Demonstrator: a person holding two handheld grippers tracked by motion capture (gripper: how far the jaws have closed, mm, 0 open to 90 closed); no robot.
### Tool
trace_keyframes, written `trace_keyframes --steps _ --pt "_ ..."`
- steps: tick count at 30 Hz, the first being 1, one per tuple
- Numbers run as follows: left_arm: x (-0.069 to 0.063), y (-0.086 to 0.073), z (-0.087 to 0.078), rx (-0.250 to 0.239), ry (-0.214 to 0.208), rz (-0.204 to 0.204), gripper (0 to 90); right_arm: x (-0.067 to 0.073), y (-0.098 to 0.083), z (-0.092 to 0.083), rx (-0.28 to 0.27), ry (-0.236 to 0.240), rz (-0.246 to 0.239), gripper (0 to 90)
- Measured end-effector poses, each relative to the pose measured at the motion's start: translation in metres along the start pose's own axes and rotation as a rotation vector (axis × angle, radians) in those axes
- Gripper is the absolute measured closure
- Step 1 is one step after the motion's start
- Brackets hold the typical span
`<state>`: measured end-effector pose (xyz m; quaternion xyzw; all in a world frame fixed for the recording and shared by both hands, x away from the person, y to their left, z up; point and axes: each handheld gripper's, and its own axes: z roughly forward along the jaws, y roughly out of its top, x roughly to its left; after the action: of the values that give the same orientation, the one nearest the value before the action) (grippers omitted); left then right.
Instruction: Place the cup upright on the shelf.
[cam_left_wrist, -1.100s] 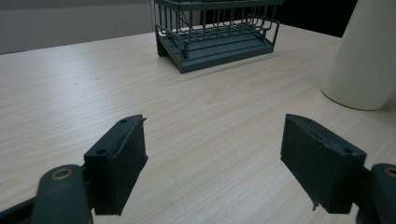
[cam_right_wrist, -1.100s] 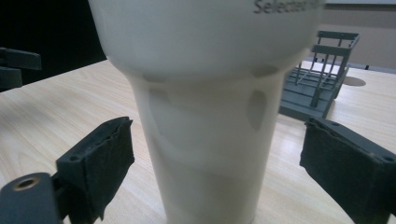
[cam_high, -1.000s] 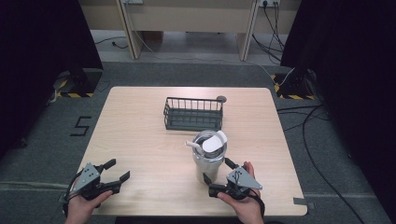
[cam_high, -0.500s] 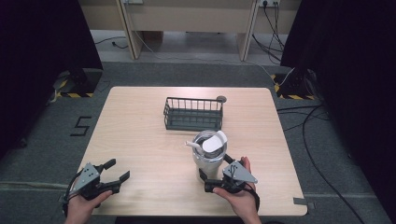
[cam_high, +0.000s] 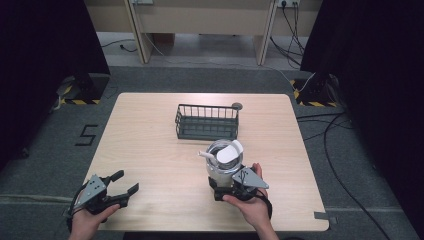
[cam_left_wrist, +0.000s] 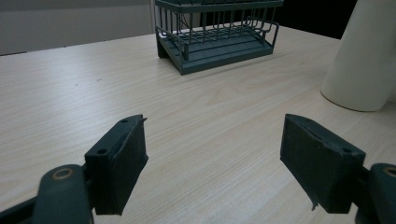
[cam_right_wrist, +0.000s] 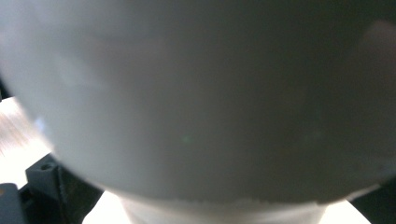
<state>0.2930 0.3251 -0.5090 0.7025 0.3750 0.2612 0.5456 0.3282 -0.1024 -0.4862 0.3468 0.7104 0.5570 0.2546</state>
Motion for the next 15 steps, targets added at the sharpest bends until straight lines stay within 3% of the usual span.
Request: trace_keyframes --steps 15 --pt "-0.0002 0.0003 -0.0003 -0.003 -0.004 0.001 22.7 -0.0019 -0.002 0.0057 0.002 0.022 -0.006 9.9"
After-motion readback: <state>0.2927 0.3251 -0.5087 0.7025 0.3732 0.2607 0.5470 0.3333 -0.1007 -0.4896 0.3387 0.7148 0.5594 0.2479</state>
